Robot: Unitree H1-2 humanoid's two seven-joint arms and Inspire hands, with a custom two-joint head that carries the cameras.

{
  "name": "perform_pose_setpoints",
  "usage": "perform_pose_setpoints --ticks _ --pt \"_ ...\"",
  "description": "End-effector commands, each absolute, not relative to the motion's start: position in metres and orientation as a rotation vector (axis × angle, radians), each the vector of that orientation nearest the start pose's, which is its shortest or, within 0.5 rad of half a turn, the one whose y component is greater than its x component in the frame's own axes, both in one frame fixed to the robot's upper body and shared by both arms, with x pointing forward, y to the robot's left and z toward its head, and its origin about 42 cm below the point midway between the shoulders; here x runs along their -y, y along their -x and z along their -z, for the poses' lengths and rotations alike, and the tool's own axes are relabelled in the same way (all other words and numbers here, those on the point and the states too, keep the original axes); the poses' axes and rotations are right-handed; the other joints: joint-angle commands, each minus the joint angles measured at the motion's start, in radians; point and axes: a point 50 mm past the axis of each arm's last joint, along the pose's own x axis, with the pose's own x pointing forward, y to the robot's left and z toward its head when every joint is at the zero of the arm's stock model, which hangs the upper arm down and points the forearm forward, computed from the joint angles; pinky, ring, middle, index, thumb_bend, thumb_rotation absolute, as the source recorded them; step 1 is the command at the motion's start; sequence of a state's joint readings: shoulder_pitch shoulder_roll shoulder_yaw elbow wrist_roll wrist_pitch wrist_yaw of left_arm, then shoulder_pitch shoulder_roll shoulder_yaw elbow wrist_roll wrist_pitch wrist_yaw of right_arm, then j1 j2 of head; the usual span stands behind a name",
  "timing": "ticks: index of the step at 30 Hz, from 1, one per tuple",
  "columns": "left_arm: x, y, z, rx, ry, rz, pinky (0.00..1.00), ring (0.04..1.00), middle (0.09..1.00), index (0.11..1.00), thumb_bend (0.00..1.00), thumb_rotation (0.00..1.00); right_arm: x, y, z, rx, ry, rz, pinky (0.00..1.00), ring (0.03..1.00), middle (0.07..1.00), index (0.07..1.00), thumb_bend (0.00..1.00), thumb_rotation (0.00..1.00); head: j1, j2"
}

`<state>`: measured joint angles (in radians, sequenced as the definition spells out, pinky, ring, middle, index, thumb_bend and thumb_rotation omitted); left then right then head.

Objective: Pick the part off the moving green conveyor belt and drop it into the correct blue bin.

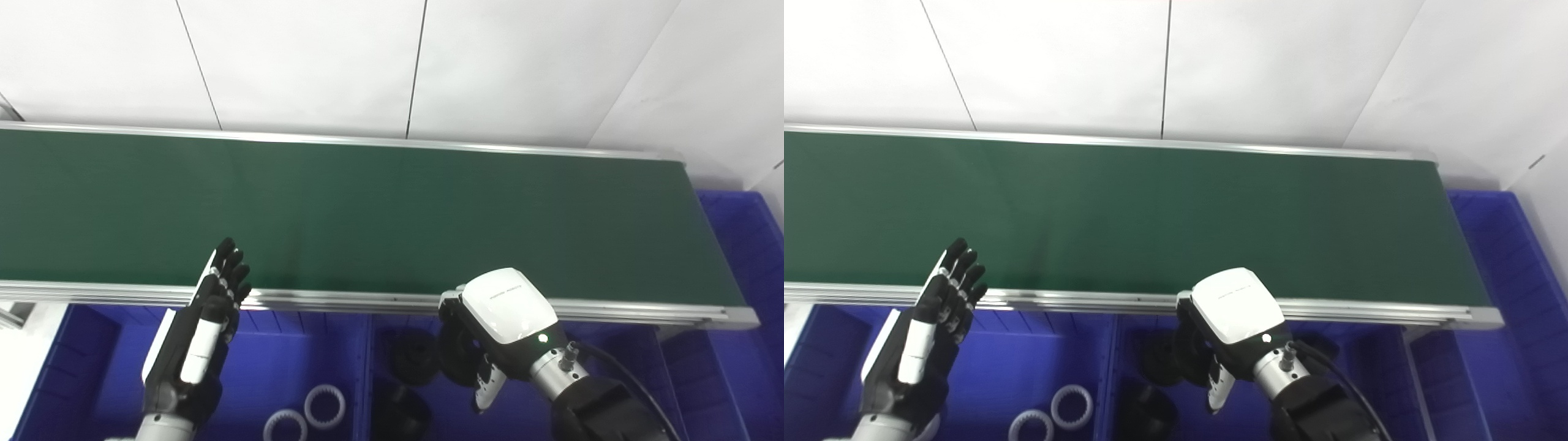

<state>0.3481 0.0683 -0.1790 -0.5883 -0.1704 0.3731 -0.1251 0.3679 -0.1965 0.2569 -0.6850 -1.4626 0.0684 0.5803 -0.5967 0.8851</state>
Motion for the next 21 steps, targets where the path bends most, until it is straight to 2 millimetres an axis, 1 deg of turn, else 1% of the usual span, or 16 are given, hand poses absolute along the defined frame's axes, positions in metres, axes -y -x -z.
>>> perform_pose_setpoints --ticks 1,2,3,4,5,6,7,8,10,13,21 --pt "-0.188 -0.166 -0.168 -0.083 0.141 0.295 1.0 1.0 1.0 1.0 0.57 0.95 0.203 -0.145 -0.178 -0.099 1.608 -0.352 0.48 0.584 0.661 0.607 0.73 0.37 0.005 0.0" --pt "-0.188 -0.166 -0.168 -0.083 0.141 0.295 1.0 1.0 1.0 1.0 0.57 0.94 0.202 -0.143 -0.178 -0.125 1.622 -0.364 0.51 0.611 0.682 0.641 0.8 0.46 0.009 0.003" --pt "-0.187 -0.166 -0.169 -0.083 0.142 0.295 1.0 1.0 1.0 1.0 0.58 0.94 0.201 -0.141 -0.178 -0.143 1.63 -0.372 0.61 0.676 0.728 0.693 0.87 0.58 0.009 0.003" --pt "-0.187 -0.167 -0.169 -0.083 0.142 0.295 1.0 1.0 1.0 1.0 0.58 0.93 0.2 -0.138 -0.178 -0.164 1.645 -0.384 0.68 0.716 0.756 0.725 0.92 0.65 0.011 0.004" --pt "-0.187 -0.167 -0.17 -0.083 0.142 0.295 1.0 1.0 1.0 1.0 0.59 0.93 0.199 -0.136 -0.178 -0.178 1.656 -0.392 0.76 0.77 0.8 0.77 0.96 0.74 0.011 0.004" --pt "-0.187 -0.167 -0.17 -0.085 0.143 0.297 1.0 1.0 1.0 1.0 0.59 0.93 0.198 -0.134 -0.178 -0.194 1.664 -0.394 0.81 0.797 0.823 0.792 0.98 0.79 0.012 0.005" --pt "-0.186 -0.167 -0.17 -0.086 0.143 0.298 1.0 1.0 1.0 1.0 0.6 0.92 0.197 -0.133 -0.178 -0.206 1.669 -0.395 0.87 0.833 0.856 0.821 0.99 0.84 0.012 0.005" --pt "-0.186 -0.167 -0.17 -0.086 0.142 0.299 1.0 1.0 1.0 1.0 0.6 0.92 0.196 -0.131 -0.178 -0.211 1.67 -0.39 0.88 0.837 0.859 0.824 1.0 0.85 0.012 0.005" --pt "-0.186 -0.168 -0.171 -0.086 0.14 0.298 1.0 1.0 1.0 1.0 0.6 0.93 0.195 -0.129 -0.18 -0.212 1.672 -0.379 0.95 0.864 0.883 0.843 1.0 0.89 0.014 0.004" --pt "-0.185 -0.168 -0.172 -0.088 0.141 0.297 1.0 1.0 1.0 1.0 0.59 0.94 0.194 -0.128 -0.182 -0.211 1.672 -0.363 0.98 0.873 0.892 0.855 1.0 0.9 0.014 0.004" --pt "-0.183 -0.167 -0.173 -0.094 0.136 0.295 1.0 1.0 1.0 1.0 0.61 0.93 0.194 -0.126 -0.192 -0.172 1.651 -0.342 0.97 0.854 0.875 0.849 1.0 0.89 0.029 0.005"
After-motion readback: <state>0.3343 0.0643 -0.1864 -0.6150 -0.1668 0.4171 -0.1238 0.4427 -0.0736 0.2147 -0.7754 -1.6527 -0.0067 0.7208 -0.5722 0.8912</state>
